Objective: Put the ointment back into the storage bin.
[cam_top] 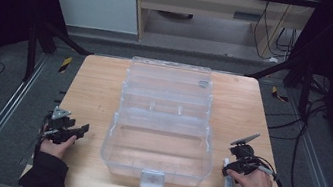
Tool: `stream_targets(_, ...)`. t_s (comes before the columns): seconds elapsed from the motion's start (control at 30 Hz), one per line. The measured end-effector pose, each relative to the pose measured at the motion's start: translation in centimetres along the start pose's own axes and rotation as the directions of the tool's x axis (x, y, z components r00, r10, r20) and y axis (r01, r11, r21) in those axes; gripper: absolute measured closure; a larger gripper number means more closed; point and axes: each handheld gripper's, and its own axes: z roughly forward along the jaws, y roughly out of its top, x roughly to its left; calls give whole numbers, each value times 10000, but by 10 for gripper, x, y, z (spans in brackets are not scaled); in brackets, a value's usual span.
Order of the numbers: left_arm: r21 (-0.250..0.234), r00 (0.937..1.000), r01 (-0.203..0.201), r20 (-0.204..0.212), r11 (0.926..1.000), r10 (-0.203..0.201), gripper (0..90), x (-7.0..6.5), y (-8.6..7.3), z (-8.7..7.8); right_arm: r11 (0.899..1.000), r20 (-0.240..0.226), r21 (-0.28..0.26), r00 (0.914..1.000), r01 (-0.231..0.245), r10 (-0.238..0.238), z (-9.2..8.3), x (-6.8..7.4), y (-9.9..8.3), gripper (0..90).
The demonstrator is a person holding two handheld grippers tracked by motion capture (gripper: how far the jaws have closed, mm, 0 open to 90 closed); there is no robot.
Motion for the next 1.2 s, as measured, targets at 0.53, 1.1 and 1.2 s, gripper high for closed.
stream_targets(0.53, 15, 10000, -17, -7, 10000, 18, 366, 0, 0, 0, 9992, -83, 394, 10000, 47, -44, 6, 3, 3, 637)
stream_targets(1.1, 41, 10000, -39, 11, 10000, 39, 369, 0, 0, 0, 9969, 22, 717, 9995, 316, -318, 12, 7, 4, 693)
stream_targets(1.2, 40, 10000, -39, 13, 10000, 39, 369, 0, 0, 0, 9965, -5, 728, 9992, 405, -406, 12, 7, 4, 695)
